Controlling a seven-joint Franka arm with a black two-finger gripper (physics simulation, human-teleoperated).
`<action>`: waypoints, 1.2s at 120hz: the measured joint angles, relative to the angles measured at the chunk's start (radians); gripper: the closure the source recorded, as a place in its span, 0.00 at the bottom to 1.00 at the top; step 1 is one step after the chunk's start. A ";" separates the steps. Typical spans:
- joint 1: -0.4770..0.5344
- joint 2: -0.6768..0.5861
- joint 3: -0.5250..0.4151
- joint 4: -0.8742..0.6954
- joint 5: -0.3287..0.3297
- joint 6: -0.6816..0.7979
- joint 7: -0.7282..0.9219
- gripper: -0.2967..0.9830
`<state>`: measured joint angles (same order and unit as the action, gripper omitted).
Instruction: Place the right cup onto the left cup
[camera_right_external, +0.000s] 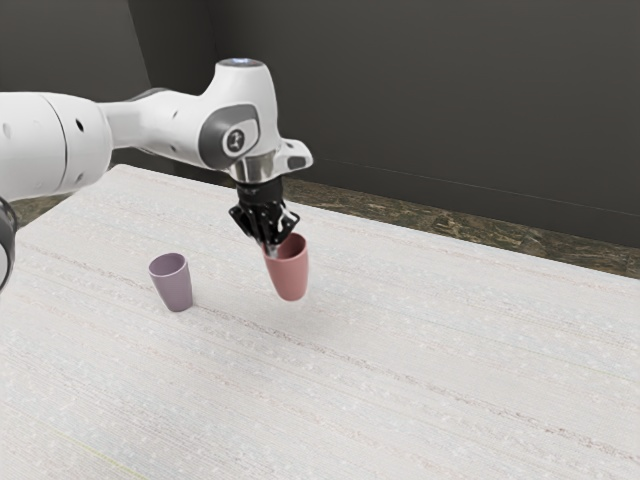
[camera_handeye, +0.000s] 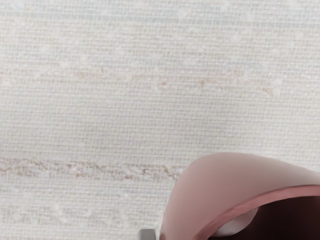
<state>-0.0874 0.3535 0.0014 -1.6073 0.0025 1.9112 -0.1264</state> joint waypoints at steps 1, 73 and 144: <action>0.000 -0.003 0.002 -0.002 0.000 -0.001 0.000 0.84; 0.017 -0.152 0.114 -0.119 0.021 -0.036 0.000 0.85; 0.094 -0.148 0.185 -0.116 0.020 -0.037 0.045 0.85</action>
<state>0.0069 0.2054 0.1868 -1.7228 0.0227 1.8743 -0.0816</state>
